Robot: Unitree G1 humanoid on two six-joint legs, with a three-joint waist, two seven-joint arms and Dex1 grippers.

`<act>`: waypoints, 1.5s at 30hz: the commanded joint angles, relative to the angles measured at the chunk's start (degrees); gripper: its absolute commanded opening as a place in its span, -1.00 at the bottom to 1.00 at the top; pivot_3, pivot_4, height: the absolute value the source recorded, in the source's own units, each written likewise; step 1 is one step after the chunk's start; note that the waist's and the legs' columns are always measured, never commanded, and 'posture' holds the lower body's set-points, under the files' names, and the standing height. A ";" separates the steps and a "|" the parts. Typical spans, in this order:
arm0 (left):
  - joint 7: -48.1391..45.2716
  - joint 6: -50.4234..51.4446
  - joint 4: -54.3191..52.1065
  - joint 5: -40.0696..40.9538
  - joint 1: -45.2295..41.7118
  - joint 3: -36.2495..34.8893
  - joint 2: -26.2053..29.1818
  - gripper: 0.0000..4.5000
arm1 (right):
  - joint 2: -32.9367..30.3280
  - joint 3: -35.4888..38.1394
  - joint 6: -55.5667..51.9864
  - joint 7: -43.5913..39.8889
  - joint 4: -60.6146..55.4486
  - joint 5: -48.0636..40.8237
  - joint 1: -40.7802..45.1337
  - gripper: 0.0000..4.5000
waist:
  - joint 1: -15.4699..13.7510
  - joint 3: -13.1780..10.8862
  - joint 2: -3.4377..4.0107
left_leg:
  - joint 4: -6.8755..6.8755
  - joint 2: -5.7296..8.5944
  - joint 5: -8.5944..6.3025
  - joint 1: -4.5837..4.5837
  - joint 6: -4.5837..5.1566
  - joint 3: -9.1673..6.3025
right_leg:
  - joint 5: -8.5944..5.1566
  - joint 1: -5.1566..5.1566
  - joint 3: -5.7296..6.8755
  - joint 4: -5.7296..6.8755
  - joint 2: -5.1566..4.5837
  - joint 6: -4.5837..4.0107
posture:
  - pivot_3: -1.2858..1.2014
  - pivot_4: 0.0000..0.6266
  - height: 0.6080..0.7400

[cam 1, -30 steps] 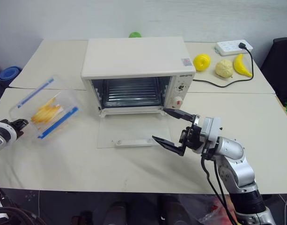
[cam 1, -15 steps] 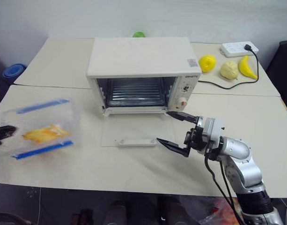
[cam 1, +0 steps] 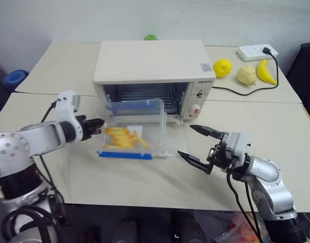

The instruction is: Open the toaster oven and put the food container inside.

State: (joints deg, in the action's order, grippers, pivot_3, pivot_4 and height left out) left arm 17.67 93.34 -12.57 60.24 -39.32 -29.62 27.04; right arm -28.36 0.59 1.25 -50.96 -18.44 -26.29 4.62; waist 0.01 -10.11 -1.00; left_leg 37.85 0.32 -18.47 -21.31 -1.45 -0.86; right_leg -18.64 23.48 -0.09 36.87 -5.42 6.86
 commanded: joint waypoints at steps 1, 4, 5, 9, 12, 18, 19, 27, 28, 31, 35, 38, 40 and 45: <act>1.17 -0.84 0.16 -3.29 -2.67 1.24 -1.97 -0.82 | 0.55 0.85 0.55 1.65 -3.72 -0.03 -1.07 1.00 | -0.15 0.00 0.00 | 0.07 0.02 0.00 0.00 0.01 -0.02 | 0.00 -0.02 0.01 0.00 0.00 0.00 | 0.03 -0.52 1.00; 0.55 -0.84 0.74 -5.68 -3.99 1.78 -4.34 -0.39 | 0.63 0.87 -0.03 3.03 -4.56 0.22 -1.60 1.00 | -0.06 0.00 0.00 | 0.10 0.02 0.00 0.00 0.01 -0.02 | 0.01 -0.04 0.00 0.01 0.02 0.02 | 0.03 -0.52 1.00; 0.34 -0.84 0.79 -6.46 -4.49 1.54 -5.26 -0.27 | 0.54 0.88 -0.37 3.47 -4.89 0.29 -1.75 1.00 | -0.05 0.00 0.00 | 0.10 0.02 0.00 0.01 0.01 -0.02 | 0.01 -0.04 0.00 0.01 0.03 0.01 | 0.03 -0.52 1.00; -2.14 -1.55 0.55 -8.26 -5.80 -0.62 -6.84 0.15 | -0.31 2.42 -5.27 7.67 -7.27 -0.60 -2.23 1.00 | 0.13 0.00 0.00 | 0.09 0.00 0.00 0.01 0.00 -0.01 | 0.01 -0.02 -0.01 0.01 0.06 0.01 | 0.03 -0.52 1.00; -6.72 -1.26 0.40 -6.37 -5.71 -2.91 -5.18 0.15 | -1.07 4.22 -7.54 8.37 -8.52 -2.74 -2.24 1.00 | 0.13 0.00 0.01 | 0.09 -0.02 0.00 0.01 -0.01 0.00 | 0.01 0.00 -0.02 0.01 0.09 0.01 | 0.03 -0.52 1.00; -32.55 -6.62 -1.97 -2.57 3.49 -0.14 16.04 0.16 | -6.35 5.20 -14.31 3.79 -11.26 -8.08 -4.35 0.62 | 1.02 -0.01 0.03 | -0.06 -0.03 -0.02 0.08 -0.05 -0.04 | 0.00 0.02 -0.14 0.02 0.14 0.01 | 0.03 -0.52 1.00; -37.78 -11.06 -2.41 -4.39 6.59 1.79 19.93 0.08 | -6.95 4.83 -15.17 3.41 -11.37 -8.23 -4.50 0.46 | 1.28 -0.02 0.04 | -0.13 -0.04 -0.02 0.11 -0.05 -0.04 | -0.01 0.02 -0.16 -0.01 0.13 -0.01 | 0.03 -0.52 1.00; -77.42 -54.94 -4.71 -19.95 33.03 10.91 27.28 -0.92 | -10.75 -4.68 -18.65 0.04 -10.19 -1.38 -3.00 -0.79 | 0.47 -0.04 0.17 | -0.36 -0.08 -0.01 0.09 -0.01 -0.10 | -0.05 -0.07 -0.20 -0.58 -0.23 -0.15 | 0.03 -0.52 1.00; -77.15 -55.65 -5.33 -20.03 33.11 12.61 25.71 -1.00 | -10.31 -5.51 -18.57 0.21 -9.39 -0.47 -1.74 -0.93 | 0.25 -0.04 0.17 | -0.37 -0.10 -0.02 0.08 0.01 -0.13 | -0.03 -0.09 -0.25 -0.64 -0.24 -0.18 | 0.03 -0.52 1.00; -75.35 -57.01 -6.58 -21.07 31.91 16.69 21.56 -1.00 | -9.32 -7.09 -18.16 0.43 -7.20 1.73 1.20 -0.97 | -0.07 -0.04 0.16 | -0.33 -0.07 -0.03 0.06 0.12 -0.15 | 0.04 -0.15 -0.29 -0.68 -0.28 -0.13 | 0.03 -0.52 1.00; -66.57 -59.00 -2.46 -28.13 25.97 24.28 13.42 -1.00 | -3.03 -9.15 -17.82 4.56 -0.35 5.39 10.12 -0.97 | 0.06 -0.02 0.13 | -0.25 -0.06 -0.05 0.02 0.18 -0.15 | 0.10 -0.16 -0.22 -0.65 -0.13 -0.04 | 0.03 -0.52 1.00; -62.54 -61.92 1.21 -32.19 23.09 25.77 9.32 -1.00 | 0.84 -9.48 -16.89 7.16 3.01 7.64 13.70 -0.97 | 0.28 -0.02 0.13 | -0.15 -0.02 -0.04 0.00 0.18 -0.04 | 0.10 -0.01 -0.08 -0.38 0.05 -0.02 | 0.03 -0.52 1.00; -57.89 -63.76 4.74 -33.89 19.96 25.07 5.40 -1.00 | 3.70 -9.55 -15.32 9.61 6.50 9.72 16.10 -0.97 | 0.30 -0.02 0.13 | -0.15 -0.04 -0.05 0.00 0.18 0.01 | 0.10 0.02 -0.11 -0.21 0.07 -0.02 | 0.03 -0.52 1.00; -53.22 -70.34 9.87 -38.31 16.00 25.56 0.03 -1.00 | 9.12 -8.26 -10.68 15.51 15.58 14.58 21.98 -0.97 | 0.25 -0.02 0.13 | 0.08 0.00 -0.06 -0.11 0.20 -0.01 | 0.11 0.08 -0.08 -0.01 0.08 -0.01 | 0.03 -0.52 1.00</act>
State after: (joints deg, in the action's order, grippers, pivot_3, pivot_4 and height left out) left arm -36.98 25.64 -2.68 23.15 -22.41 -3.48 27.74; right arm -20.06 -8.64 -11.72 -37.36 -3.14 -12.47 25.24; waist 0.26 -10.13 -0.87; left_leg 37.96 0.33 -18.52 -21.43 -1.25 -0.87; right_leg -18.52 23.56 -0.16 36.83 -5.35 6.85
